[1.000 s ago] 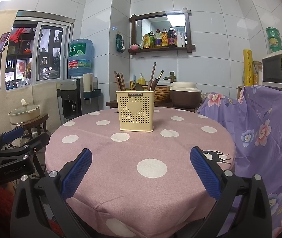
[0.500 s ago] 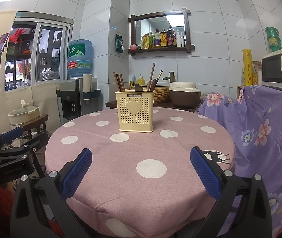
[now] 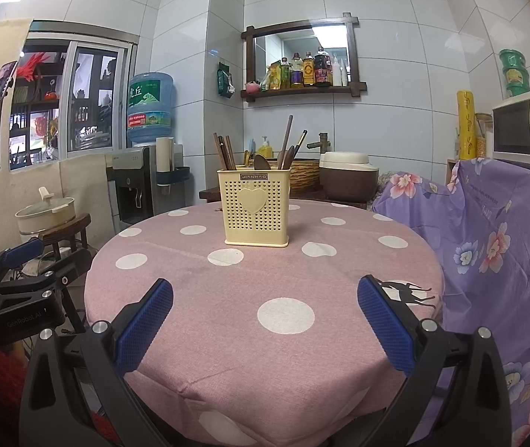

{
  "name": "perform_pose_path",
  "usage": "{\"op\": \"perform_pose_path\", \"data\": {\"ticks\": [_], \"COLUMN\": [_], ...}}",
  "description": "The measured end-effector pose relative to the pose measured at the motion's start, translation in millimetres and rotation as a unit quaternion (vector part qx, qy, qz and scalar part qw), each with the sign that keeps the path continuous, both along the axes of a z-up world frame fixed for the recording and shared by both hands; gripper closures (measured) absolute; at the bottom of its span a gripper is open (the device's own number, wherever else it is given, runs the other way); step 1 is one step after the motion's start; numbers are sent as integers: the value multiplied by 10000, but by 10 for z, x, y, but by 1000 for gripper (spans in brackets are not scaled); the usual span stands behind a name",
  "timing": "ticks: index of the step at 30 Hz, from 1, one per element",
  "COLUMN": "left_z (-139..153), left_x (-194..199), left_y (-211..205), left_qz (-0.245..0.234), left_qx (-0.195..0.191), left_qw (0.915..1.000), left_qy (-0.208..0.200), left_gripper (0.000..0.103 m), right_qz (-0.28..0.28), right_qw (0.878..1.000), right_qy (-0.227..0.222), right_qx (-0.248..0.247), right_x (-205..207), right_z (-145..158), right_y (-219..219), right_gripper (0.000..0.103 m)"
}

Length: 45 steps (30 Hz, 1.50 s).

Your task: Organize utensils

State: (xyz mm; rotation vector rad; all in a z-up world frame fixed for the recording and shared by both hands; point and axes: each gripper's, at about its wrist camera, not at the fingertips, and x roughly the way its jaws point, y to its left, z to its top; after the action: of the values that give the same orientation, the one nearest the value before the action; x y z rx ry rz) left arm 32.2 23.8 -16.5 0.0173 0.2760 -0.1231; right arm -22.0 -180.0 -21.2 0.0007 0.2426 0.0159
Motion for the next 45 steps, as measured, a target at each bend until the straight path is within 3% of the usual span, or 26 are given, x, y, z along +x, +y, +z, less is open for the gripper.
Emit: {"op": "perform_pose_path", "data": {"ticks": [45], "left_z": [-31], "left_x": [11], "left_y": [10], "left_qz": [24], "left_qx": [-9], "left_qw": [10000], "left_qy": [74], "left_gripper": [6], "right_qz": [8], "right_qw": [10000], "right_qy": [50], "right_qx": [3], "right_x": [10], "right_z": [-16], "right_y": [-9], "right_gripper": [5]}}
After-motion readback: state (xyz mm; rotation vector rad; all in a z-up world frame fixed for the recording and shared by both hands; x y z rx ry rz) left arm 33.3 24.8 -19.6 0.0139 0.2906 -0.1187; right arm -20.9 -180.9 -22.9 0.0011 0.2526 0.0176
